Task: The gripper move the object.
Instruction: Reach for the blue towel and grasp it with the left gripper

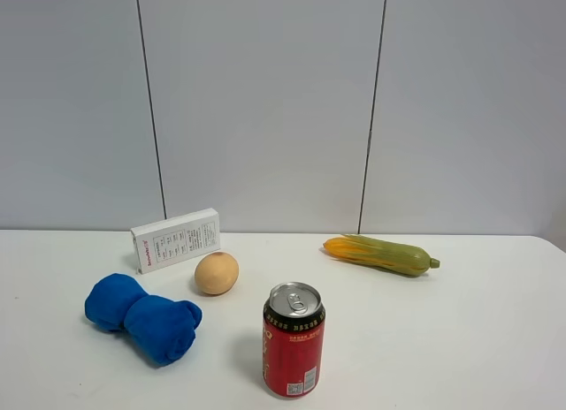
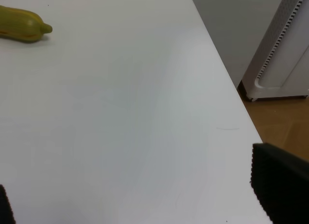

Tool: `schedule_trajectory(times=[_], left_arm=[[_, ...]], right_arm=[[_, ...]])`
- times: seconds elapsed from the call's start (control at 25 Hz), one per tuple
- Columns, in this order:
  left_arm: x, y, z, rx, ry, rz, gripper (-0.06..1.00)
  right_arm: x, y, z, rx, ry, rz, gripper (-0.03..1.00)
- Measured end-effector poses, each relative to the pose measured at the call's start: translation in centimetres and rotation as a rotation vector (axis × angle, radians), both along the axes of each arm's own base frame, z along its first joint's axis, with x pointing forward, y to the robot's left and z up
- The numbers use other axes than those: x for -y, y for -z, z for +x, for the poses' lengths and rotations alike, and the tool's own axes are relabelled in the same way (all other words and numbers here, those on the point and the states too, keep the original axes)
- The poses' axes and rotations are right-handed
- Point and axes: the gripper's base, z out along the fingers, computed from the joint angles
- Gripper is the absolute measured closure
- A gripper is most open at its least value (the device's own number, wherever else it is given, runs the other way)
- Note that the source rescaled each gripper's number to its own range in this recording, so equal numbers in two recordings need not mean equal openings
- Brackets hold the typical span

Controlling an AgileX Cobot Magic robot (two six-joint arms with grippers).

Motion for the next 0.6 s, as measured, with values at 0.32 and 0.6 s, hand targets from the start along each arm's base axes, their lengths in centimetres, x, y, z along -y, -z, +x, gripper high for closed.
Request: schedule_trajectory(times=[0.32, 0.6], left_arm=[[0.00, 0.00, 0.00, 0.000, 0.000, 0.000, -0.06], [0.00, 0.00, 0.00, 0.000, 0.000, 0.000, -0.06]], right_arm=[[0.00, 0.00, 0.00, 0.000, 0.000, 0.000, -0.03], [0.00, 0.00, 0.00, 0.000, 0.000, 0.000, -0.03]])
